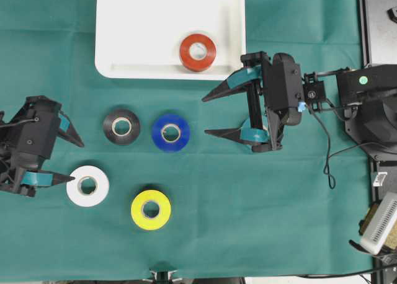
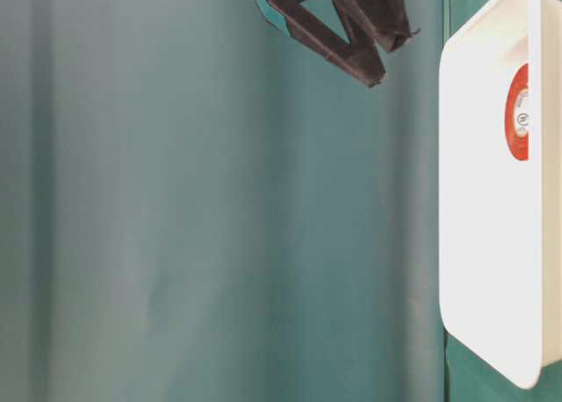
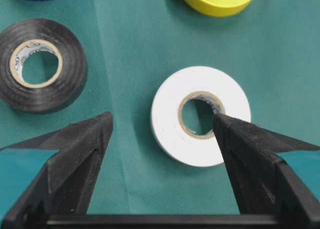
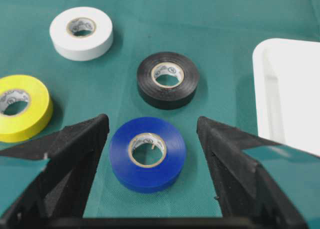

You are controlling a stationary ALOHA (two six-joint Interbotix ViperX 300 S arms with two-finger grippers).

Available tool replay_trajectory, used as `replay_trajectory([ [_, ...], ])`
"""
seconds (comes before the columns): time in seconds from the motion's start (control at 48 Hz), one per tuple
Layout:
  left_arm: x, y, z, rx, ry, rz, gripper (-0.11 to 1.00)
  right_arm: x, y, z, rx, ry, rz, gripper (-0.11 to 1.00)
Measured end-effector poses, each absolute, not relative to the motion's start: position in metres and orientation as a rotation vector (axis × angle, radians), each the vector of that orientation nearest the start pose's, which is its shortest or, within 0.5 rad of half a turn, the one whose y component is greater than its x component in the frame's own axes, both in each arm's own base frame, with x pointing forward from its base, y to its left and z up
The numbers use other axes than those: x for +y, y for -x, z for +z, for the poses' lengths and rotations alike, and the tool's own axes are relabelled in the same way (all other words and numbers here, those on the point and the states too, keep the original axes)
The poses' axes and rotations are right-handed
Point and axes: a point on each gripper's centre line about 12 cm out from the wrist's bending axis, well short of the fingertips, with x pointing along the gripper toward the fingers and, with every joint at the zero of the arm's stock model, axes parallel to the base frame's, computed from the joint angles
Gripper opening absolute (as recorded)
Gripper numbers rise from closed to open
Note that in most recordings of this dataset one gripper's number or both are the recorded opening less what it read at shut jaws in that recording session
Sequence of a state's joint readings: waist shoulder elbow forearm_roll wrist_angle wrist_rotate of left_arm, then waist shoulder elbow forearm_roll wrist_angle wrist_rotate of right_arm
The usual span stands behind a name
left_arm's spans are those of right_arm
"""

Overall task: Put the tape alternately from left to right into the white case.
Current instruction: 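Move the left gripper down onto the white tape roll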

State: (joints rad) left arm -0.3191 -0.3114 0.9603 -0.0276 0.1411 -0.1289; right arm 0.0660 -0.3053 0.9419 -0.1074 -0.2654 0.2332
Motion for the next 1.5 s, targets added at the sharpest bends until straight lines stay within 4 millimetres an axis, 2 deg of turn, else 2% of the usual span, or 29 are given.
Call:
replay_trajectory([
  [0.48,-0.100,-0.295,0.137,0.922,-0.003,-0.236,0.86,0.024,-0.317,0.209,0.380,-0.122,0.068,0.73],
  [0.834,-0.111,-0.296,0.114,1.052,-0.040,-0.247,0.86,0.024,-0.316,0.208,0.386,-0.120,0.068,0.73],
  [1.335,-0.117,-0.312,0.094,1.065,-0.049,-0.247,0.86,0.024,-0.318,0.204,0.400,-0.125,0.066,0.73],
  [1.502,-0.118,-0.313,0.093,1.065,-0.048,-0.247,0.81,0.024,-0.318,0.203,0.403,-0.124,0.065,0.73],
])
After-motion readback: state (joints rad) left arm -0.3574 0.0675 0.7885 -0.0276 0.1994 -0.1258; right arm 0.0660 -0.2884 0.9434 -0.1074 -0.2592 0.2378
